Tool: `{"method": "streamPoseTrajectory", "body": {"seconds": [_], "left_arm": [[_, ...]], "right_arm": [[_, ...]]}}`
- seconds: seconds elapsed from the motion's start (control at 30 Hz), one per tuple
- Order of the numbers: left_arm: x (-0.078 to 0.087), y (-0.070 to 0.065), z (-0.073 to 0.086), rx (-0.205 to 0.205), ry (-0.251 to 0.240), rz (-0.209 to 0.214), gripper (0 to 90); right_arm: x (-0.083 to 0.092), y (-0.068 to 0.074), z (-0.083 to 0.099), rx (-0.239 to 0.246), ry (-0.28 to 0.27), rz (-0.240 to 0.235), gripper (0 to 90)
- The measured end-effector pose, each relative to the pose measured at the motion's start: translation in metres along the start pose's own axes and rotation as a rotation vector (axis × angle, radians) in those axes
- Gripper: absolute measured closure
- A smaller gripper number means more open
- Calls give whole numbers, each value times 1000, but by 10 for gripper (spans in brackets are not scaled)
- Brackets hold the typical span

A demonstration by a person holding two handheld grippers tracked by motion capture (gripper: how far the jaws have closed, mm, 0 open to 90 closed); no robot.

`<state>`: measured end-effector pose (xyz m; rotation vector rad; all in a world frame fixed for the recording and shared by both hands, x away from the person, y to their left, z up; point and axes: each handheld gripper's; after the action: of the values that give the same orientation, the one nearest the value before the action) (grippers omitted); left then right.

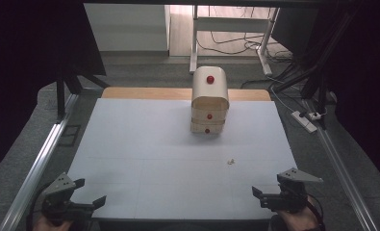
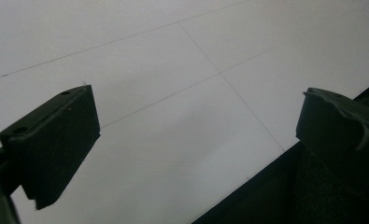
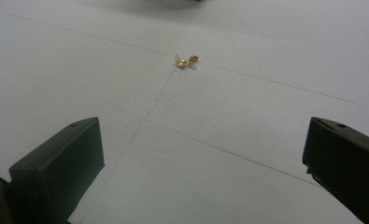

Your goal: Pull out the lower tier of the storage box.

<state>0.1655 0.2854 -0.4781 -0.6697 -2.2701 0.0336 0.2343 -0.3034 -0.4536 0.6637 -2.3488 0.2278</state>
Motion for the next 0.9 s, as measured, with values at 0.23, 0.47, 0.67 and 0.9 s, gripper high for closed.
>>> {"method": "streamPoseTrajectory", "body": {"seconds": [0.23,0.47,0.67,0.9], "left_arm": [[-1,0,-1,1,1,-1,0],[0,2,0,8,-8,10,0],[0,2,0,6,-6,15,0],[0,1,2,-2,9,16,4]], "right_arm": [[-1,-4,0,-26,-8,-23,0],[-3,-5,-2,-41,-2,-36,0],[-3,-4,-3,-20,0,-27,0],[-6,0,-5,17,11,-20,0]]}}
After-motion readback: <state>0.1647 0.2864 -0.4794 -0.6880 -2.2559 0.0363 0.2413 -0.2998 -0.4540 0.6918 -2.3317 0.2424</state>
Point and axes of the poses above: each handheld gripper's, and its own axes: x roughly backward along the jaws, z roughly out of its underside, y roughly to its left, and after that the axes turned 4 degrees about x, right-handed
